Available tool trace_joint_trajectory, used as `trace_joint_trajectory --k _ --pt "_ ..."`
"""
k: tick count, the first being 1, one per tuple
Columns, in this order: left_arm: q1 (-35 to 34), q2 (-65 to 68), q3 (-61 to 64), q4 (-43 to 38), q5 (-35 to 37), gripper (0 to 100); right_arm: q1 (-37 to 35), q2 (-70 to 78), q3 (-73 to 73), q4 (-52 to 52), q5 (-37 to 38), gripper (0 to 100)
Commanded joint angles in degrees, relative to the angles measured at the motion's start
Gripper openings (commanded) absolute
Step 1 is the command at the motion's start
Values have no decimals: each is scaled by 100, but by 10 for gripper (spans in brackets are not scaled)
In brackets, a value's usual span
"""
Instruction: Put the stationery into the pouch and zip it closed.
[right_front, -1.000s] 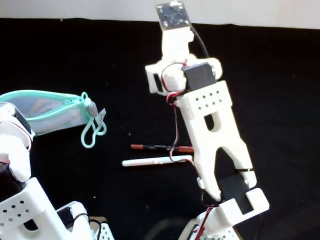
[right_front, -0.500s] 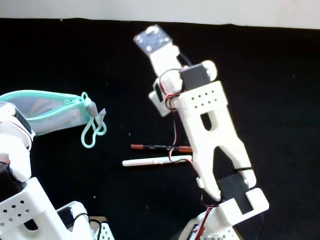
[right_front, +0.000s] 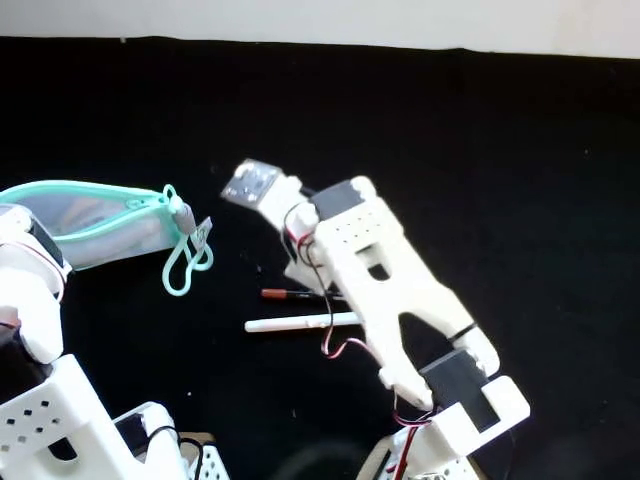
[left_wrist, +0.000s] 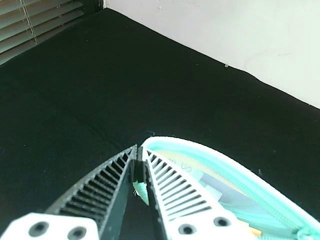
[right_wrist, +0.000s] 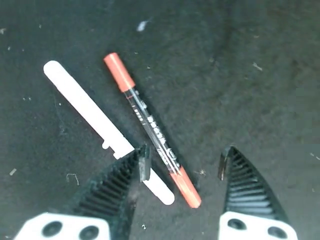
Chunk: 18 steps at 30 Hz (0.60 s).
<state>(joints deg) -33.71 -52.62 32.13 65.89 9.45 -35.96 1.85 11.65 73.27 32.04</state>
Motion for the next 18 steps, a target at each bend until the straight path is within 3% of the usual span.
trace_joint_trajectory --k 1,18 --pt "31 215 207 26 44 7 -145 -101 251 -391 202 228" --pt "31 215 207 26 44 7 -796 -40 1481 -2167 440 228"
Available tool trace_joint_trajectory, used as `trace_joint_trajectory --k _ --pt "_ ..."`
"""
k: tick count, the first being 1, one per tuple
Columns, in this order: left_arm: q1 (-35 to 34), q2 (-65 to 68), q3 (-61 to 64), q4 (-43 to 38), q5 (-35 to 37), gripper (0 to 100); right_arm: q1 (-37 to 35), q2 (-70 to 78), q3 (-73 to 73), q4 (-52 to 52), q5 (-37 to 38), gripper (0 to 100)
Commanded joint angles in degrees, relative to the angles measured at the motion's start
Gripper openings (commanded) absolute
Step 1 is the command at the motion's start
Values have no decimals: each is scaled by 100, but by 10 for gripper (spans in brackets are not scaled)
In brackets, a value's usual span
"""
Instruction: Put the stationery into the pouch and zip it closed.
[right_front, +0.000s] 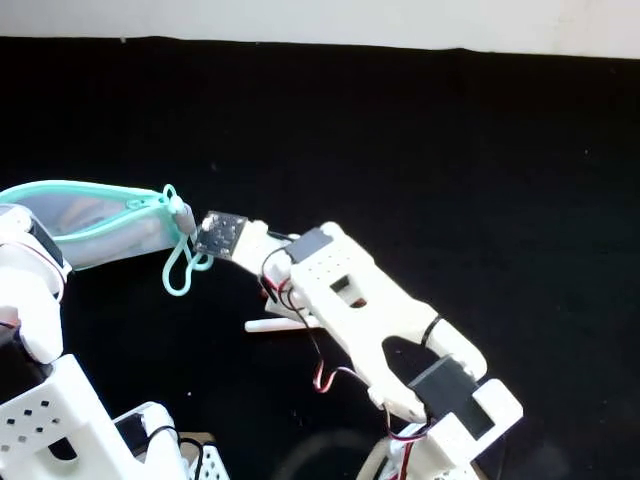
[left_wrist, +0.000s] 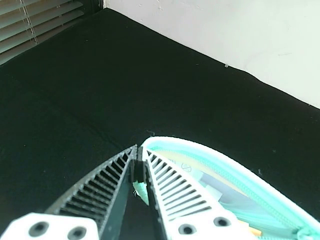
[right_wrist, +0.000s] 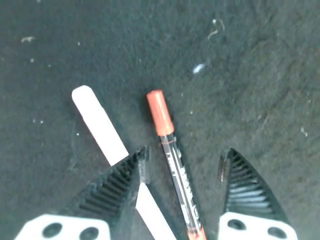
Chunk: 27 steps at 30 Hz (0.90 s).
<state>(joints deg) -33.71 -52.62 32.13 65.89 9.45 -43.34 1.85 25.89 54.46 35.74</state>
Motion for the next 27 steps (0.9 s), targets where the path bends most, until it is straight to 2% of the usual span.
trace_joint_trajectory --k 1,16,19,23,27 --pt "31 215 207 26 44 7 -57 -40 119 -400 70 228" --pt "31 224 207 26 44 7 -31 -31 954 -1516 70 222" --pt "31 224 207 26 44 7 -31 -31 1024 -1569 70 152" --pt "31 224 207 26 44 7 -22 -31 989 -1578 18 9" --pt "31 224 207 26 44 7 -13 -31 989 -1596 -9 9"
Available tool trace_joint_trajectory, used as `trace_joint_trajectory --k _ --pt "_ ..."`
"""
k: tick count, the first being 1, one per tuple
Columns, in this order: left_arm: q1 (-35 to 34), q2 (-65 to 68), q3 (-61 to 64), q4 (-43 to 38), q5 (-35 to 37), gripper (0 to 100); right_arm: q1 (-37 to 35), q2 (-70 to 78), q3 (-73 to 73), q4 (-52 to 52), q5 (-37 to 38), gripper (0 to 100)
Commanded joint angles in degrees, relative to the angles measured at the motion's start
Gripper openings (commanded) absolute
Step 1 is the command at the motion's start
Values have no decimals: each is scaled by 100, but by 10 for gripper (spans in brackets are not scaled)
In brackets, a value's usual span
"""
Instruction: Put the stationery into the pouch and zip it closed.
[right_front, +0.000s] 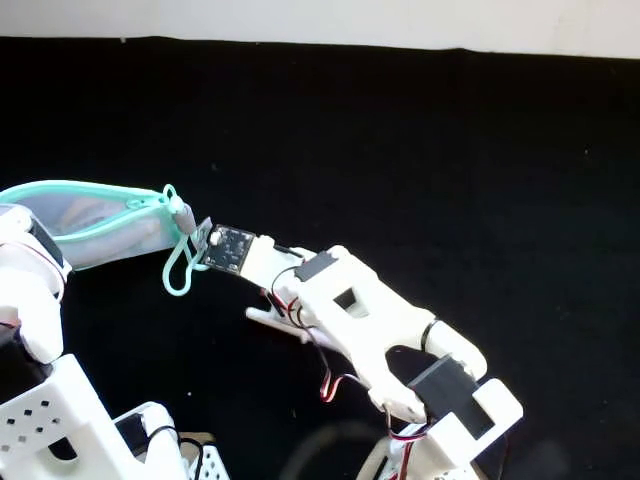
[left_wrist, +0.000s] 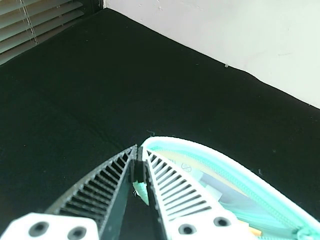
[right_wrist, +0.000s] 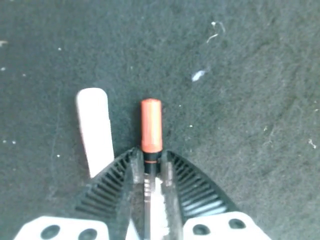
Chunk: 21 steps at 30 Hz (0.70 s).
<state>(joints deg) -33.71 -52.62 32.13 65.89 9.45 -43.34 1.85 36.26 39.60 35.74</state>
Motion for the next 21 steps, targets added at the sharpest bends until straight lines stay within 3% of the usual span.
trace_joint_trajectory --k 1,10,21 --pt "31 224 207 26 44 7 -13 -31 -48 -198 -97 7" --pt "31 224 207 26 44 7 215 -92 -66 -391 -378 6" --pt "31 224 207 26 44 7 910 -101 -2035 207 -1996 6"
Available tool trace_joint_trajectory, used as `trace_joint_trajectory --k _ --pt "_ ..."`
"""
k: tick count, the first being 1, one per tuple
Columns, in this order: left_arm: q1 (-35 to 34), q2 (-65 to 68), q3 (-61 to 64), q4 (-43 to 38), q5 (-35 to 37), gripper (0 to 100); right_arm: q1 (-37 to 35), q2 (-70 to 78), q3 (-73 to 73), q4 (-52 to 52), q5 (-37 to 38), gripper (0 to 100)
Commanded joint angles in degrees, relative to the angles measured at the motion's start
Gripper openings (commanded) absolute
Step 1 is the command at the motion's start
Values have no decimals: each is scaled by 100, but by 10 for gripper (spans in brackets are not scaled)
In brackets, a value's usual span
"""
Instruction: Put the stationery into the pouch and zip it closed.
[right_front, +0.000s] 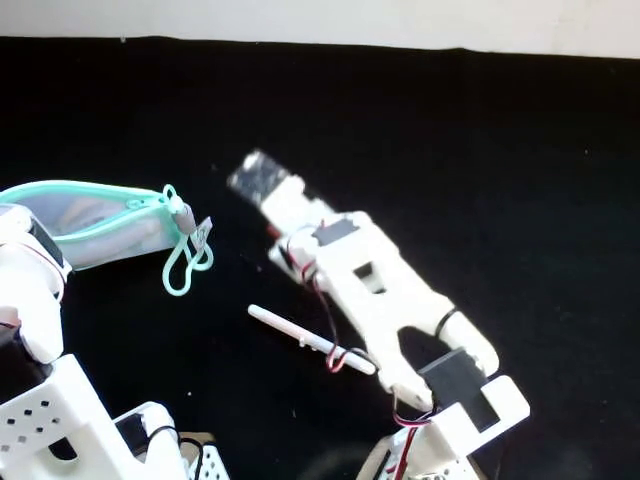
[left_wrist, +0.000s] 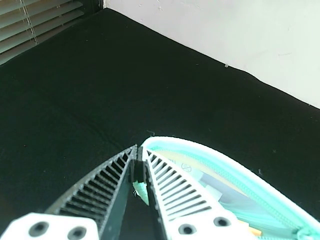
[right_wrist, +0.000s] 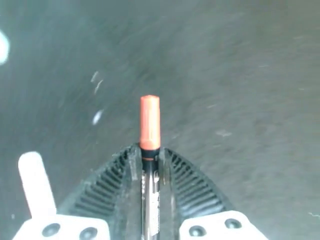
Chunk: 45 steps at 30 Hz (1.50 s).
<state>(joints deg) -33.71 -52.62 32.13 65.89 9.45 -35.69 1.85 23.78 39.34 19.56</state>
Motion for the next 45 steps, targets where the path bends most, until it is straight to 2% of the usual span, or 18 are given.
trace_joint_trajectory --k 1,9,21,45 --pt "31 224 207 26 44 7 163 -101 -1015 295 -475 6" --pt "31 224 207 26 44 7 145 -101 -2563 963 -826 6" --pt "31 224 207 26 44 7 -57 -101 -4075 1631 -1073 6" --pt "40 224 426 -9 44 7 -1095 -57 -6633 1719 -2681 6"
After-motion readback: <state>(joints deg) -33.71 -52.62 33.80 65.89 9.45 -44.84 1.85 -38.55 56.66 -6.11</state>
